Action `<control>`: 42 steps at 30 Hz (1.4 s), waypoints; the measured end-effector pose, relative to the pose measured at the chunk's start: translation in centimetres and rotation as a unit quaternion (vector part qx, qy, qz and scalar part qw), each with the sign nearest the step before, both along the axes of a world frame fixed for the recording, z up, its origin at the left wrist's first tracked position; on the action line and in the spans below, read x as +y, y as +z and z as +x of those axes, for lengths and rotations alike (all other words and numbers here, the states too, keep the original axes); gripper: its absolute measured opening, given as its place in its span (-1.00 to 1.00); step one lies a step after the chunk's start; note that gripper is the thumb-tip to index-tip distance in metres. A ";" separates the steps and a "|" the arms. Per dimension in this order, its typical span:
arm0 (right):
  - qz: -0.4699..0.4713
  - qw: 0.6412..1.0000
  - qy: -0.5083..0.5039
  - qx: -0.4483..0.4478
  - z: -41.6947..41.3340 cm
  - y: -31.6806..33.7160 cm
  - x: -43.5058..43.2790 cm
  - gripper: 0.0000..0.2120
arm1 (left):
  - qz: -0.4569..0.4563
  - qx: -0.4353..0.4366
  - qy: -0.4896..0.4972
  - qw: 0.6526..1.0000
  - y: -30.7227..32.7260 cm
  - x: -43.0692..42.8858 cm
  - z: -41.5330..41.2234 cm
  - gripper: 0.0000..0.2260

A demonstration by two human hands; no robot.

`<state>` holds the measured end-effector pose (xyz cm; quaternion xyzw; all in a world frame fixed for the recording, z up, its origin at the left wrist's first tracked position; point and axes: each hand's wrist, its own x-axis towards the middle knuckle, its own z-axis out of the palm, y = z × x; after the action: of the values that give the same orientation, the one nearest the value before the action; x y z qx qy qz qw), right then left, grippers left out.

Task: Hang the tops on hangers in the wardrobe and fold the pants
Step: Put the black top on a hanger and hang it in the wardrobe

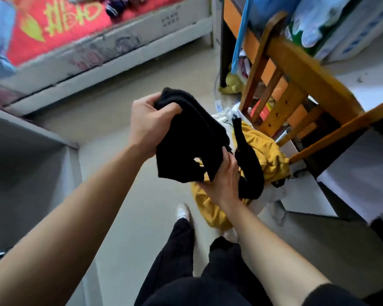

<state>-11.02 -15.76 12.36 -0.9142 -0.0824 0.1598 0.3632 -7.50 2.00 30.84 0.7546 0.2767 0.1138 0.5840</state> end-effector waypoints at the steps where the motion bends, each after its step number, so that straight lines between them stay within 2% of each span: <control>1: 0.005 1.000 0.003 0.005 0.2 0.3 0.3 -0.12 | -0.012 -0.013 0.012 1.000 1.7 0.4 -0.2 -0.89; 3: 0.027 0.999 0.002 0.025 1.0 2.0 1.0 -0.56 | 0.022 -0.040 0.030 0.999 5.2 2.0 -1.3 -0.89; 4: 0.036 0.999 0.002 0.040 1.7 2.9 1.4 -0.68 | 0.061 -0.042 0.035 0.997 6.5 3.2 -2.0 -0.88; 8: 0.038 0.994 0.080 0.063 3.9 8.2 3.1 -0.61 | 0.218 0.016 0.091 0.972 9.5 10.1 -6.5 -0.80; 11: 0.038 0.982 0.178 0.046 4.4 12.9 4.2 -0.49 | 0.250 0.089 0.132 0.955 9.7 16.0 -11.8 -0.79; 14: 0.046 0.974 0.221 0.017 4.6 18.0 6.2 -0.56 | 0.317 0.169 0.115 0.926 9.5 20.3 -17.3 -0.72; 18: 0.115 0.974 0.194 0.007 1.4 24.2 11.2 -0.58 | 0.404 0.219 0.092 0.884 8.7 22.5 -25.0 -0.65; 21: 0.143 0.977 0.158 -0.004 -3.5 27.8 16.3 -0.51 | 0.426 0.207 0.069 0.878 7.6 23.7 -30.5 -0.70; 23: 0.173 0.974 0.146 -0.001 -6.9 29.9 20.1 -0.56 | 0.434 0.199 0.070 0.876 7.0 25.1 -33.9 -0.75; 26: 0.246 0.953 0.151 0.087 -11.5 32.3 25.4 -0.63 | 0.444 0.198 0.085 0.870 6.0 27.6 -38.8 -0.75; 29: 0.284 0.921 0.180 0.198 -15.7 33.7 29.8 -0.63 | 0.448 0.192 0.098 0.868 5.3 30.1 -43.0 -0.52; 32: 0.307 0.883 0.218 0.280 -19.4 34.4 33.8 -0.64 | 0.424 0.161 0.063 0.889 5.2 32.0 -45.5 -0.12; 34: 0.324 0.855 0.244 0.323 -21.3 34.4 35.9 -0.65 | 0.392 0.152 0.047 0.906 5.5 32.7 -45.8 0.03; 36: 0.327 0.838 0.267 0.346 -22.3 34.0 37.7 -0.65 | 0.368 0.145 0.049 0.917 5.7 33.3 -45.1 -0.04; 38: 0.314 0.836 0.286 0.347 -22.2 33.3 39.1 -0.64 | 0.333 0.120 0.056 0.933 5.7 34.3 -44.1 -0.35; 41: 0.293 0.852 0.287 0.326 -20.0 32.2 41.4 -0.61 | 0.193 0.018 0.133 0.972 6.0 36.1 -43.0 -0.83; 42: 0.275 0.869 0.286 0.297 -19.0 31.6 42.4 -0.62 | 0.161 0.001 0.166 0.973 6.2 36.8 -42.7 -0.87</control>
<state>-30.02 26.63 43.97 -0.6230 -0.2690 0.4913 0.5460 -50.20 38.85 37.00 0.7822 0.3770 0.2517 0.4275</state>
